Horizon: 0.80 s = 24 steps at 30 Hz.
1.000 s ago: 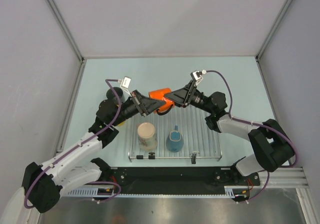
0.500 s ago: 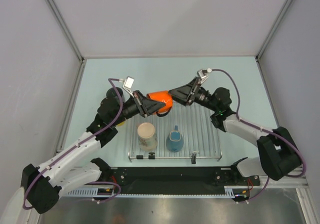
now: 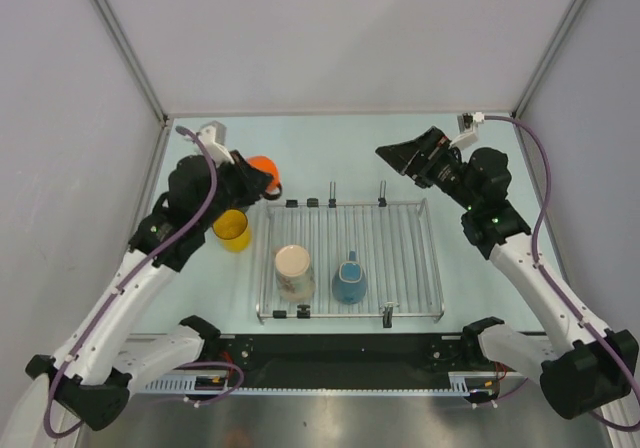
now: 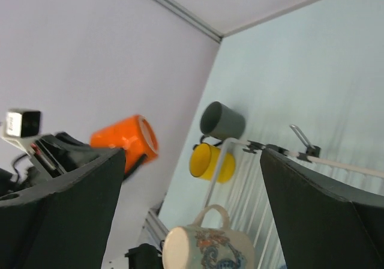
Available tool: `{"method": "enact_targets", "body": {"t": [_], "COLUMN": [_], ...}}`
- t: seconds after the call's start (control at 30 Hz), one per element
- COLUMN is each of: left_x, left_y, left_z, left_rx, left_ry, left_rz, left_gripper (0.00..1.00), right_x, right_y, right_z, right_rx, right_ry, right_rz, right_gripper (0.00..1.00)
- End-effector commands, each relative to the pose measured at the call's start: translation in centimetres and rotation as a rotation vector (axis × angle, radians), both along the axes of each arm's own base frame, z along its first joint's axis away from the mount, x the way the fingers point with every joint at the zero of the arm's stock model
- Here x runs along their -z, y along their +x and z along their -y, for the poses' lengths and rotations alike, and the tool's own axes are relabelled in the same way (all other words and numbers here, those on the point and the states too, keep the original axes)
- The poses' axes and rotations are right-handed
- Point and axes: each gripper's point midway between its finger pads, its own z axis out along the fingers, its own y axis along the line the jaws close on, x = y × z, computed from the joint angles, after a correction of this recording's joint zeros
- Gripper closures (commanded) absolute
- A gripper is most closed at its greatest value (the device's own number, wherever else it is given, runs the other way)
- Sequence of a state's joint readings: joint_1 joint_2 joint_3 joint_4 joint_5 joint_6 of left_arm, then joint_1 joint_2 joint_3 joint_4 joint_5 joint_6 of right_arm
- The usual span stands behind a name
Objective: Unload the cups from the dish rack
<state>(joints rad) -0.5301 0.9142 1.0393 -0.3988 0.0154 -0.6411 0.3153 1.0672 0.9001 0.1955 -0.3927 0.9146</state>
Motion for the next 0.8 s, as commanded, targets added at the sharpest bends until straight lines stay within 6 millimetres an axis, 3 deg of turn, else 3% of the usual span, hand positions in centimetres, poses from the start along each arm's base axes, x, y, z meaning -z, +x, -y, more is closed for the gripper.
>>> {"method": "enact_targets", "body": {"t": [0.0,0.07,0.17,0.47,0.6,0.77], "left_x": [1.7,3.3,5.5,8.8,12.3,15.5], "left_y": [2.0,2.2,3.0,6.3,7.7,8.0], "left_z": [-11.0,-13.3,-18.2,-22.1,-23.1,-24.7], "left_rx": [-0.400,-0.456,-0.582,-0.701,-0.700,-0.725], "left_ry": [0.393,0.455,0.472,0.457,0.456,0.461], "left_rz": [-0.123,-0.195,-0.294,-0.445,-0.544,-0.618], "left_gripper": [1.00,1.00,1.00,1.00,1.00,1.00], "right_x": [3.8,5.0,6.2,7.9,8.8,9.9], "right_y": [-0.1,-0.5,-0.7,-2.2,-2.7,-3.2], "right_z": [2.3,2.5,3.3,3.2,3.0,3.0], "right_rx": [0.138,0.147,0.189,0.176,0.165,0.159], "right_ry": [-0.266,-0.316,-0.369,-0.383,-0.384,-0.407], "right_rz": [-0.091,-0.131,-0.160,-0.171,-0.183,-0.199], "right_gripper": [0.00,0.00,0.00,0.01,0.00,0.01]}}
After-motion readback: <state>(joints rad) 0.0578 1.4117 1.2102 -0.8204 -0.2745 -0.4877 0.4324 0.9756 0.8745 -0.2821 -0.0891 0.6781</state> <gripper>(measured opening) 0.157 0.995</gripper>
